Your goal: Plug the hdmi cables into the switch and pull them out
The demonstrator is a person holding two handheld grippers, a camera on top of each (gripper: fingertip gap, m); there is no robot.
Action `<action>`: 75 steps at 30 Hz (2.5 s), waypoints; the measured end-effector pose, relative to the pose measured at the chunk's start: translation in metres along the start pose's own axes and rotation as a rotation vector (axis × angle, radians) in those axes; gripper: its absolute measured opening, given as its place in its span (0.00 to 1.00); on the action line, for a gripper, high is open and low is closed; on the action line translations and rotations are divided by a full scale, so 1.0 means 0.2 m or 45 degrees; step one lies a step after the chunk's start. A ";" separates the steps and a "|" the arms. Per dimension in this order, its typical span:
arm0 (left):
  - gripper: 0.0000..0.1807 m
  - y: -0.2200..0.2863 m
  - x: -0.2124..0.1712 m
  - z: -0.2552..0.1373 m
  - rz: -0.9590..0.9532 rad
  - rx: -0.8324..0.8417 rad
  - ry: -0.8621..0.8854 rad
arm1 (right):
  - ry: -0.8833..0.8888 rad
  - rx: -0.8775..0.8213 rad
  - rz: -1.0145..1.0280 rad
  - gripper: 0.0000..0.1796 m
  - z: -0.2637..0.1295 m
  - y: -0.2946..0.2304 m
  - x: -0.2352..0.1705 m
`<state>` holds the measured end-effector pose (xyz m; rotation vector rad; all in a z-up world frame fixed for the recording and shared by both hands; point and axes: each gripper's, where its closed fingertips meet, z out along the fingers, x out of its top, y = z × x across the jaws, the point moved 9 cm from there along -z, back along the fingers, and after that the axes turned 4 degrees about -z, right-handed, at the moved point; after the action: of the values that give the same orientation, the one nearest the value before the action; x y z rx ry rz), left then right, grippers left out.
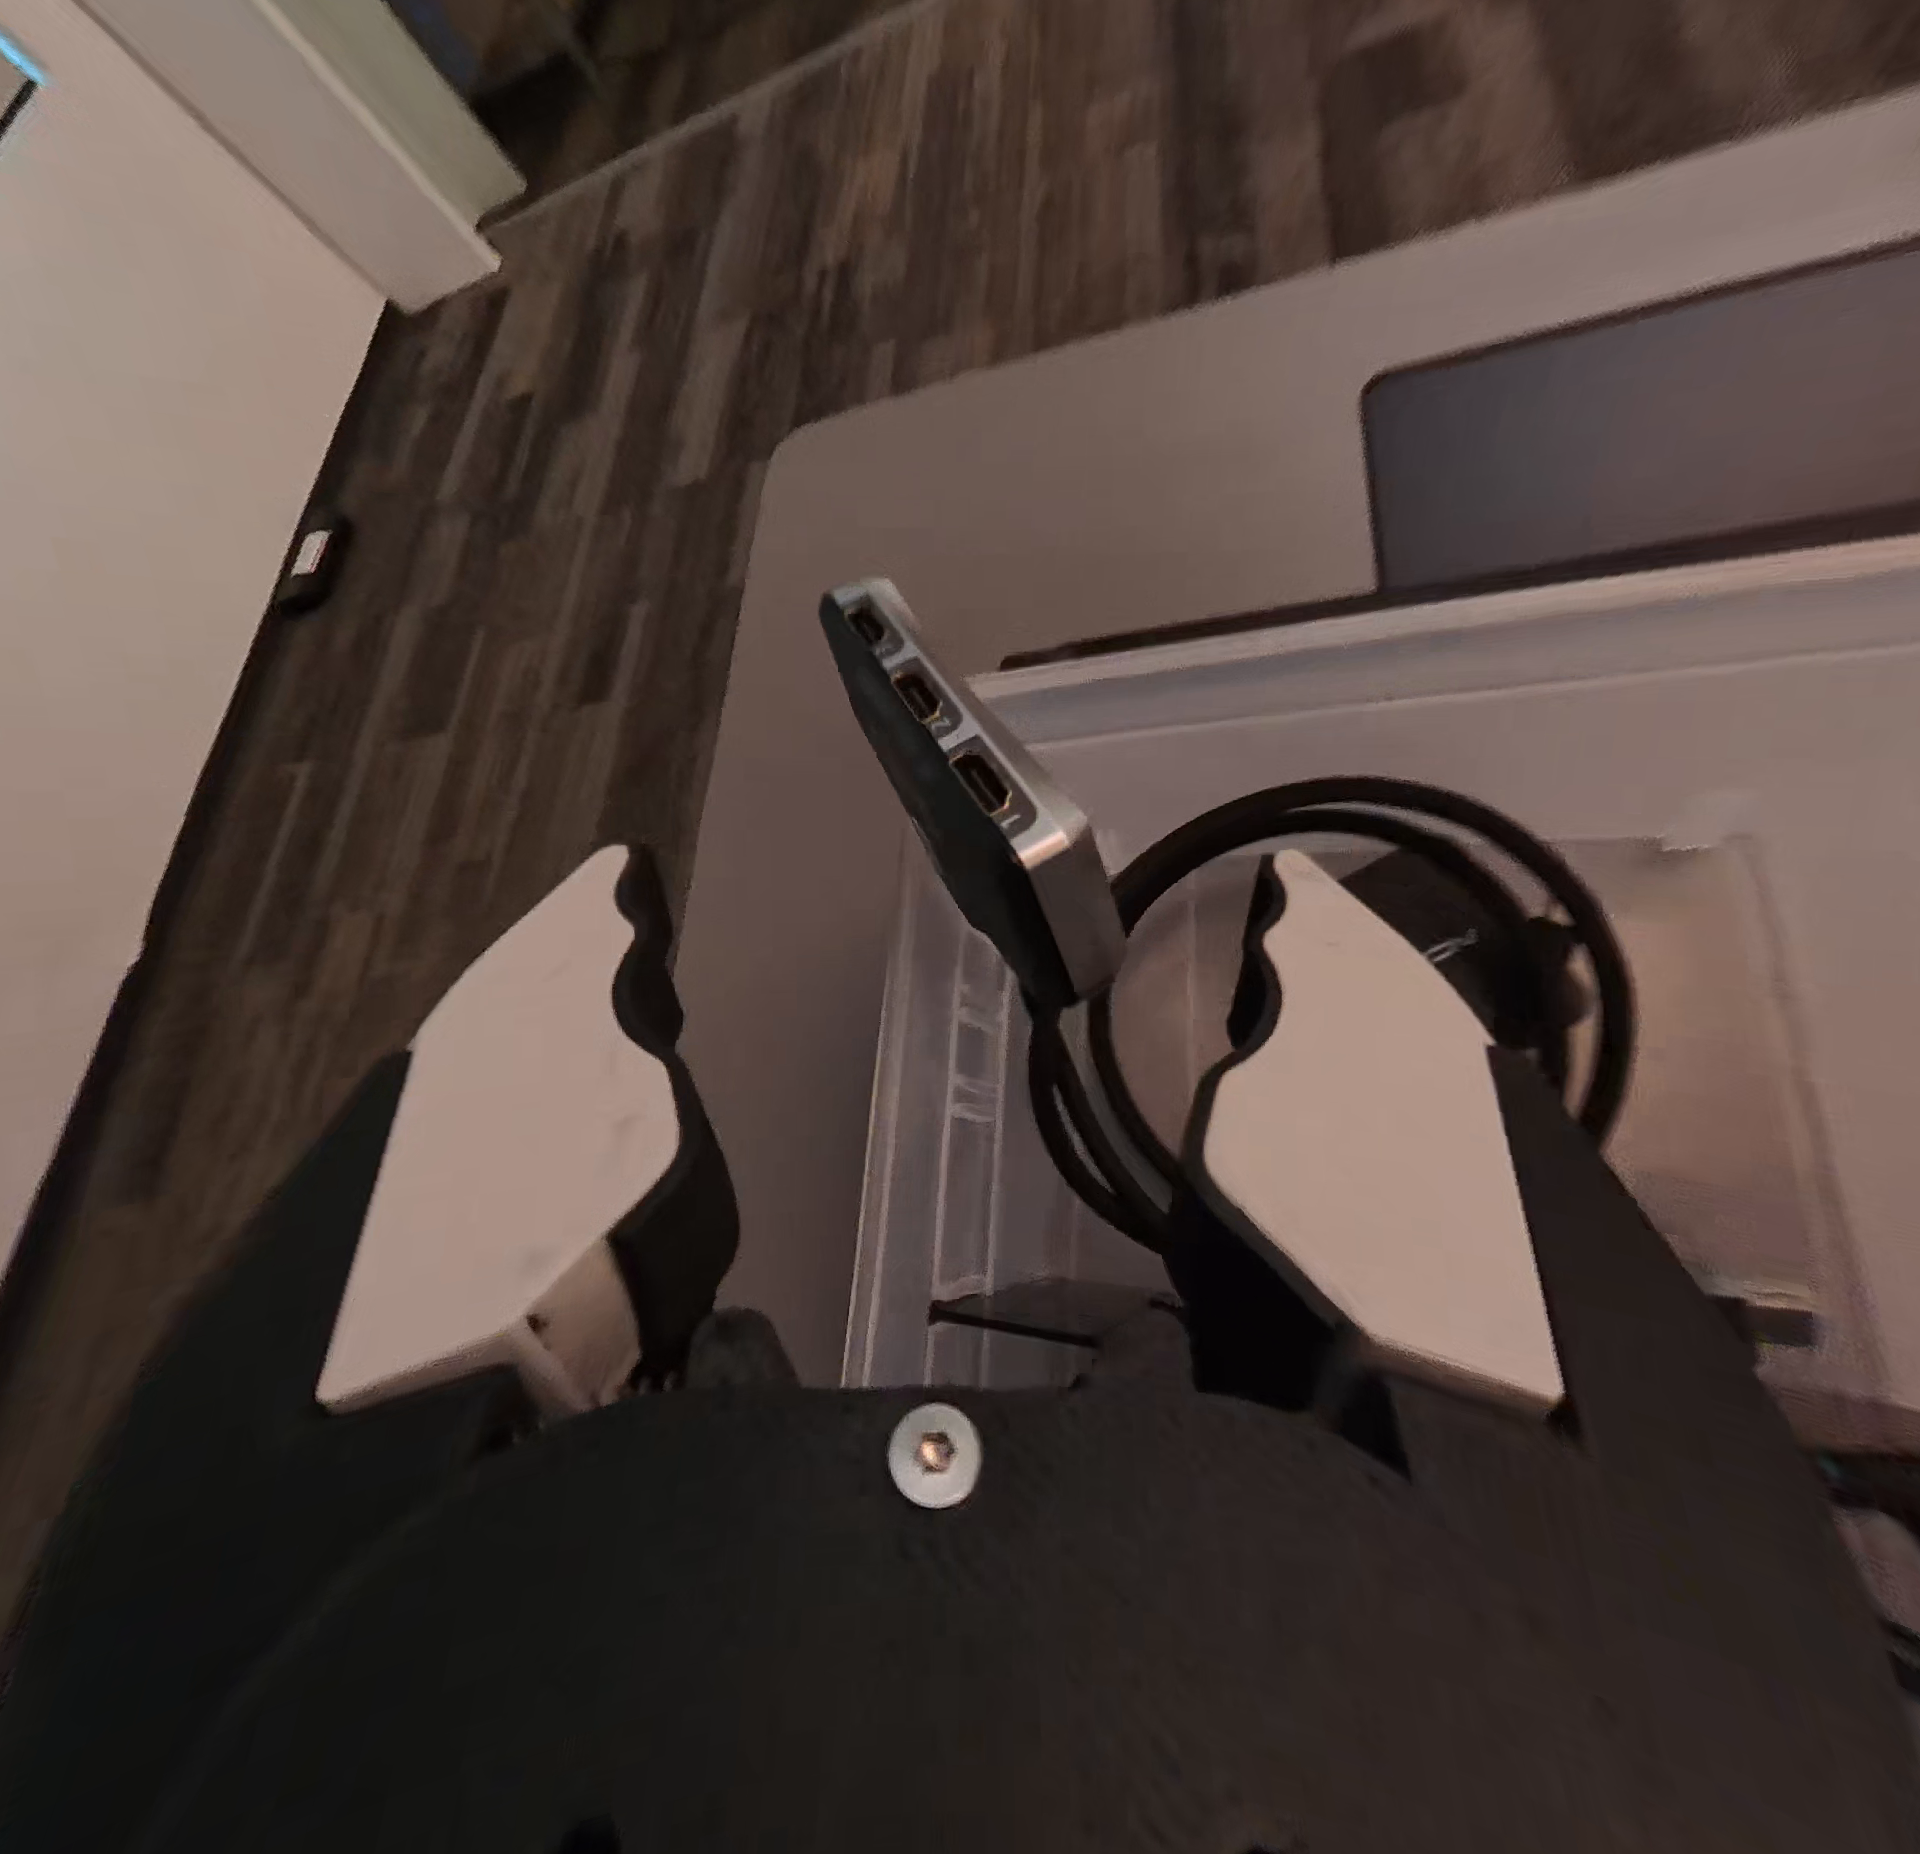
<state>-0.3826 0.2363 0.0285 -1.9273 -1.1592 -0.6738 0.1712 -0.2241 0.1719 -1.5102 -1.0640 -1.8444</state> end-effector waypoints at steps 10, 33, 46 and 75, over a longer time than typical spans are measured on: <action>0.45 0.02 -0.04 0.13 0.123 0.150 -0.050 | 0.708 -0.285 -0.252 0.23 -0.20 -0.20 0.16; 0.15 0.04 -0.03 0.10 0.063 0.064 0.081 | 0.671 -0.211 -0.203 0.19 -0.18 -0.18 0.13; 0.12 0.04 0.27 -0.80 -0.002 -0.023 0.959 | 0.636 -0.106 -0.223 0.18 -0.12 -0.26 0.13; 0.12 1.72 -0.26 -0.77 1.348 -0.871 0.688 | 0.300 0.236 -0.557 0.18 0.17 -0.60 -0.05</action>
<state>-0.1061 -0.0152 -0.0432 -2.2912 0.5235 -0.9243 0.0969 -0.1311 0.1358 -0.9771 -1.4853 -2.0756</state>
